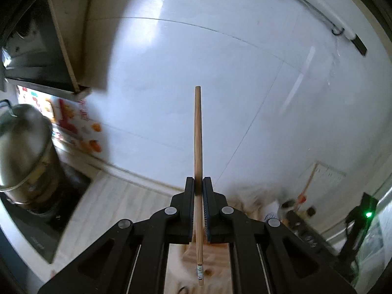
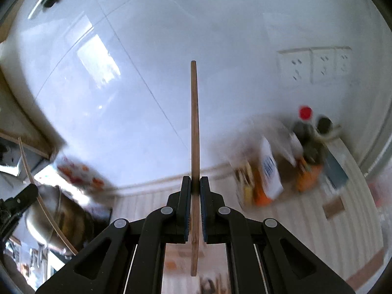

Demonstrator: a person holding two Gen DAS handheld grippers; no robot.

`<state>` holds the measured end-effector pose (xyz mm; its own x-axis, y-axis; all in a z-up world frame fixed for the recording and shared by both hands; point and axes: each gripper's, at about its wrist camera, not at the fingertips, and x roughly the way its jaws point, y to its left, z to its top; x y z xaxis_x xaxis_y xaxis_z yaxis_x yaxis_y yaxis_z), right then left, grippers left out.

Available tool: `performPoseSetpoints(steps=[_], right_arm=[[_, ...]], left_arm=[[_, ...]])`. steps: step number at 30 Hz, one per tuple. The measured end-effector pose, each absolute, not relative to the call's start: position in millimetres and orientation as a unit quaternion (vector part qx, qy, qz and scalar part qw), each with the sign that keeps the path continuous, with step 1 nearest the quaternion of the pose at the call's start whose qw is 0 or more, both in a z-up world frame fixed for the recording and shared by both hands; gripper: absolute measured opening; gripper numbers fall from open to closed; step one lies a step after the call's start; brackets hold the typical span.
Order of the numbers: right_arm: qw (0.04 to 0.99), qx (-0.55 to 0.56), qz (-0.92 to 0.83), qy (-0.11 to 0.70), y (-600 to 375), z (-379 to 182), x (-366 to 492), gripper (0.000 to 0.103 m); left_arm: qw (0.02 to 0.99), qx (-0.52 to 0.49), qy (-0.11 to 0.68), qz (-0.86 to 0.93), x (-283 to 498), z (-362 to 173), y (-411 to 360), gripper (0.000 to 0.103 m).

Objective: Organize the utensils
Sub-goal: 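Lift both chopsticks upright, lower them into the pink holder and open both tools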

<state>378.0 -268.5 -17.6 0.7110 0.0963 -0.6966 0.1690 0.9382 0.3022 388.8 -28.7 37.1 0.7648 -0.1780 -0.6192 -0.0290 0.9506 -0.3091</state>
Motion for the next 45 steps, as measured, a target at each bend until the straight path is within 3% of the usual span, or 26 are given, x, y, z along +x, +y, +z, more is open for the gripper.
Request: performPoseSetpoints(steps=[5, 15, 26, 31, 32, 33, 35, 36, 39, 41, 43, 45], right_arm=[[0.909, 0.183, -0.034, 0.374, -266.2, -33.1, 425.1, 0.007], [0.906, 0.167, -0.034, 0.387, -253.9, -77.0, 453.9, 0.007], [0.899, 0.141, 0.009, 0.414, -250.4, -89.2, 429.8, 0.008], [0.880, 0.139, 0.033, 0.453, -249.6, -93.8, 418.3, 0.009], [0.878, 0.141, 0.034, 0.456, -251.5, -93.0, 416.4, 0.018], [0.876, 0.145, 0.035, 0.458, -254.8, -89.7, 412.0, 0.035], [0.878, 0.154, 0.033, 0.452, -262.0, -81.7, 401.4, 0.054], [0.879, 0.159, 0.032, 0.448, -265.8, -76.4, 394.3, 0.057], [0.885, 0.163, 0.020, 0.436, -273.4, -61.1, 373.1, 0.060], [0.889, 0.165, 0.009, 0.428, -278.9, -51.5, 360.6, 0.063], [0.893, 0.174, 0.002, 0.416, -286.0, -43.3, 346.2, 0.068], [0.899, 0.177, -0.007, 0.401, -292.8, -38.0, 330.4, 0.083]], left_arm=[[0.915, -0.183, 0.357, -0.045, 439.7, 4.8, -39.7, 0.004], [0.911, -0.136, 0.388, -0.025, 475.3, -62.6, -61.1, 0.004], [0.901, -0.088, 0.424, -0.039, 457.5, -68.9, -68.7, 0.005], [0.896, -0.070, 0.436, -0.053, 439.4, -50.9, -65.1, 0.011], [0.897, -0.066, 0.434, -0.049, 435.1, -46.2, -64.2, 0.018], [0.899, -0.064, 0.431, -0.046, 429.5, -40.1, -61.6, 0.025], [0.903, -0.057, 0.424, -0.034, 419.2, -29.6, -56.3, 0.072], [0.909, -0.058, 0.413, -0.024, 410.4, -22.7, -51.3, 0.078], [0.916, -0.052, 0.397, -0.011, 391.7, -12.5, -45.3, 0.083], [0.915, -0.051, 0.399, -0.010, 381.8, -12.6, -41.5, 0.103], [0.914, -0.044, 0.403, -0.006, 370.6, -16.2, -39.7, 0.103], [0.912, -0.038, 0.410, -0.002, 362.3, -24.7, -38.4, 0.103]])
